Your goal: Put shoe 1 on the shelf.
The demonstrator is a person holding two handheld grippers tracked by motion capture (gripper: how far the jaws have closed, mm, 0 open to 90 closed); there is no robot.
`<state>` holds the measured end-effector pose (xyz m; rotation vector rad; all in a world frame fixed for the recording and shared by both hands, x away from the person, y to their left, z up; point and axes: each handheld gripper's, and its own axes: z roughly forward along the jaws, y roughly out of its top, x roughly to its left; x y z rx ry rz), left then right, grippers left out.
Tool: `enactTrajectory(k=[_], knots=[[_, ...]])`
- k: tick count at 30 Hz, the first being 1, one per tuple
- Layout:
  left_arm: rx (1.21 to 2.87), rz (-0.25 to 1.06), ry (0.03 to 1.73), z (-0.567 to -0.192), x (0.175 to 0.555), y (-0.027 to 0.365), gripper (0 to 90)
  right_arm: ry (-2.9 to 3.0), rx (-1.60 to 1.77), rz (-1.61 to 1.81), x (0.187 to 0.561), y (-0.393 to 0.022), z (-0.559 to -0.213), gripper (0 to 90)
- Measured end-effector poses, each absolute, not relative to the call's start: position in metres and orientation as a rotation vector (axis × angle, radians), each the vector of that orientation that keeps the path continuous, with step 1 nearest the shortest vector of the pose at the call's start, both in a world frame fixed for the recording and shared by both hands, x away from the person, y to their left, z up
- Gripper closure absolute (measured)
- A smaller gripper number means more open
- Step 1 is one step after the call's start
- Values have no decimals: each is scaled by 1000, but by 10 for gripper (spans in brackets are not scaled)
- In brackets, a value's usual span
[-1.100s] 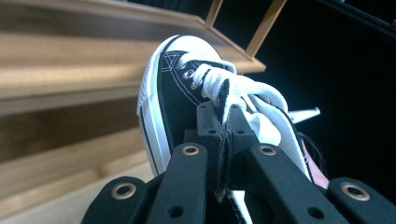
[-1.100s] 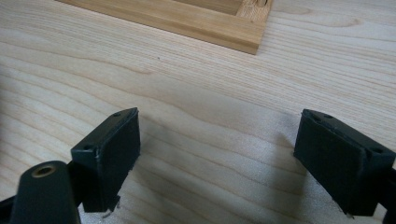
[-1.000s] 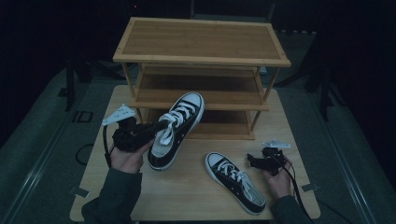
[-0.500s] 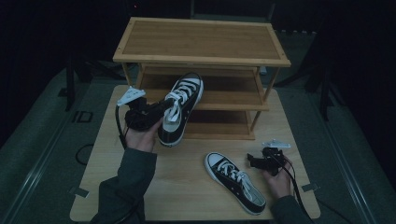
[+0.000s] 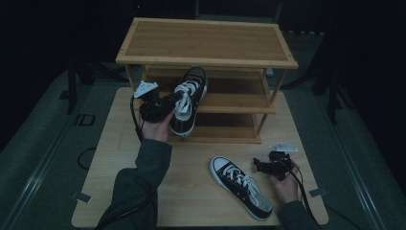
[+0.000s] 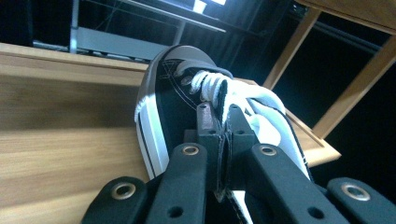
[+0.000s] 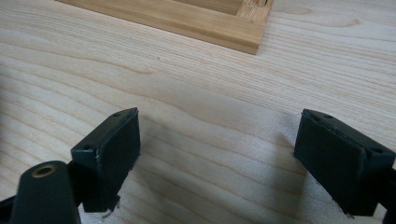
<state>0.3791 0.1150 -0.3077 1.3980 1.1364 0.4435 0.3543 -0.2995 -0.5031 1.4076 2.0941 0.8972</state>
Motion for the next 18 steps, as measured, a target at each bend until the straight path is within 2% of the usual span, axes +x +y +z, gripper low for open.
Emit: enactTrajectory(k=[18], knots=[[1285,412,1186,-323,413,107,883,2093,1408,898,354,-299,-503,139]])
